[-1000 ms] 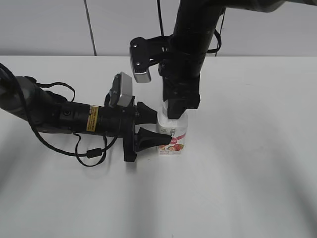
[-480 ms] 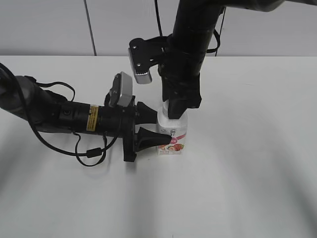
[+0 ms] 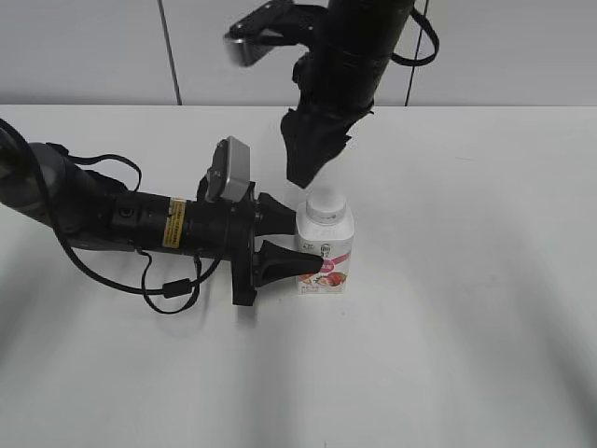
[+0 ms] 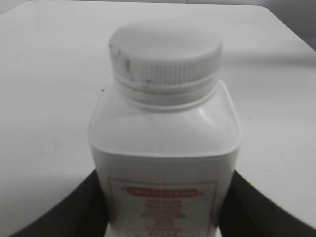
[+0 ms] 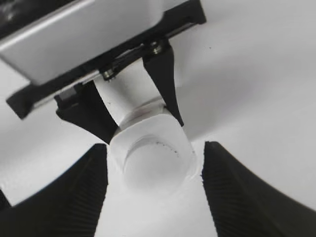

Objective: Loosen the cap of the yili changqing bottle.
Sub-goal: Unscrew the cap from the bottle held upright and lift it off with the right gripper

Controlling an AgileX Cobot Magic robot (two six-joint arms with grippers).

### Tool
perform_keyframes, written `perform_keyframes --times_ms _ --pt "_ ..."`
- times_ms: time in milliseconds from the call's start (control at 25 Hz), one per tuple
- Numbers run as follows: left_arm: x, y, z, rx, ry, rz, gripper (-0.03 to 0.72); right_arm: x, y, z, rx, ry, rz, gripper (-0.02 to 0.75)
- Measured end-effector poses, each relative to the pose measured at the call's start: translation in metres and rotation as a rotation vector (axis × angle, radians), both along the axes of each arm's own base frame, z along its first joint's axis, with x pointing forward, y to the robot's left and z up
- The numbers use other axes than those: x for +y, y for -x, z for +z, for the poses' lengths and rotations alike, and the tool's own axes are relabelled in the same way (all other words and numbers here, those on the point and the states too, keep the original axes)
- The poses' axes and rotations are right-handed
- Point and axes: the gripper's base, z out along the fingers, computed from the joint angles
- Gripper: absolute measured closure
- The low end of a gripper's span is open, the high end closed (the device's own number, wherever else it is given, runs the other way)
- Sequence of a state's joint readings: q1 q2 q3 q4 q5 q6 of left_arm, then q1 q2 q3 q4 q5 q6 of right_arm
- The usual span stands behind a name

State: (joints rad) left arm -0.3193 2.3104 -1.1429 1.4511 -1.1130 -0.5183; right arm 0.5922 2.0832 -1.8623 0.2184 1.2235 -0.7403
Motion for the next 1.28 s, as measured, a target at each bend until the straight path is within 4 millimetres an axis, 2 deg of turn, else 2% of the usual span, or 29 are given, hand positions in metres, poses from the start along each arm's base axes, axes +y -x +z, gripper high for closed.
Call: perform_keyframes --times_ms 200,360,640,1280 --pt "0.000 0.000 0.000 0.000 0.000 0.000 0.301 -0.005 -0.001 0.005 0.128 -0.018 -0.577 0.253" --pt "0.000 0.000 0.000 0.000 0.000 0.000 0.301 -0.007 -0.001 0.002 0.167 -0.008 -0.766 0.253" --pt "0.000 0.000 0.000 -0.001 -0.005 0.003 0.301 -0.013 0.007 -0.021 0.234 0.060 -0.847 0.211" --pt "0.000 0.000 -0.001 0.000 -0.007 0.003 0.302 -0.010 0.008 -0.026 0.275 0.052 -0.860 0.204"
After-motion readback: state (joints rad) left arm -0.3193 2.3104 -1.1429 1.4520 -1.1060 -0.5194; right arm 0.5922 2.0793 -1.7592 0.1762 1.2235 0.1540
